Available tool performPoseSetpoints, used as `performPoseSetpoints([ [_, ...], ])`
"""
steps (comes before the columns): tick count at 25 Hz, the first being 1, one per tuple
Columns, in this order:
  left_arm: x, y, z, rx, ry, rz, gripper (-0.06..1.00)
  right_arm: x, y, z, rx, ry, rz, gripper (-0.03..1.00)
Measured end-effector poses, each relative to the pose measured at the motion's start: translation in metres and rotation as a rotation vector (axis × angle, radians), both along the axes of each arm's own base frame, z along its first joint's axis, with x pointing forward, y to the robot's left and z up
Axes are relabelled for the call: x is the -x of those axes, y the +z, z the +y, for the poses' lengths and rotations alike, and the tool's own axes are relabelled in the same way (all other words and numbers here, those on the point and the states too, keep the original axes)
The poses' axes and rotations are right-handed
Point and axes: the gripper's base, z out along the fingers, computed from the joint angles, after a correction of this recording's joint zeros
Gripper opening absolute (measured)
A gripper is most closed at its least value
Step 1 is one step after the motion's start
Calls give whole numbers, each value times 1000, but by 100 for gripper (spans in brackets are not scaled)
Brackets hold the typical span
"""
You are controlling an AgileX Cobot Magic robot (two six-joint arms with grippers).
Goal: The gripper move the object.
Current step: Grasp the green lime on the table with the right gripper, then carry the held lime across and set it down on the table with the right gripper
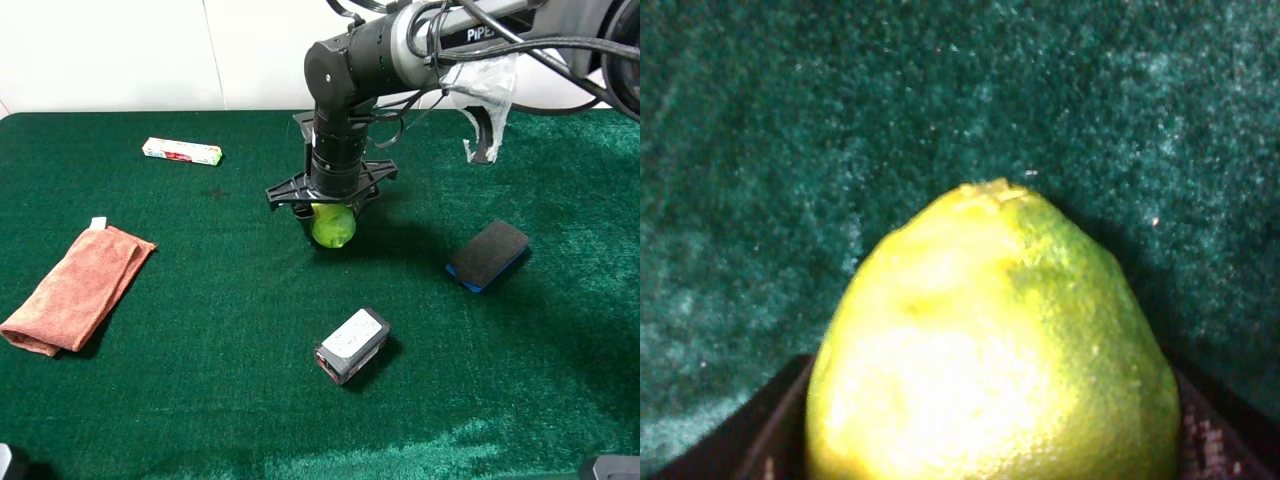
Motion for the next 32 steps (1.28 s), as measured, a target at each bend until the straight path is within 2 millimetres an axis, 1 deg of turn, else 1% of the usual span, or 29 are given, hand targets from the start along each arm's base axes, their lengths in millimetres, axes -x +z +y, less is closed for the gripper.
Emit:
performPoseSetpoints([
  [11,0,0,0,0,0,0,92,0,0,-1,8,4,-1,47],
  [15,0,0,0,0,0,0,92,0,5,-1,8,7,-8,47],
  [18,0,0,0,0,0,0,92,0,20,-2,-4,5,-28,47],
  [19,0,0,0,0,0,0,92,1,32,-3,-13,-5,-42,47],
  [20,0,0,0,0,0,0,92,2,39,-4,-19,-8,-50,47],
  [27,0,0,0,0,0,0,92,7,72,-10,-21,-8,-71,47],
  [28,0,0,0,0,0,0,92,7,72,-10,-21,-8,-71,47],
  [32,0,0,0,0,0,0,92,12,90,-16,-11,-23,-81,47],
])
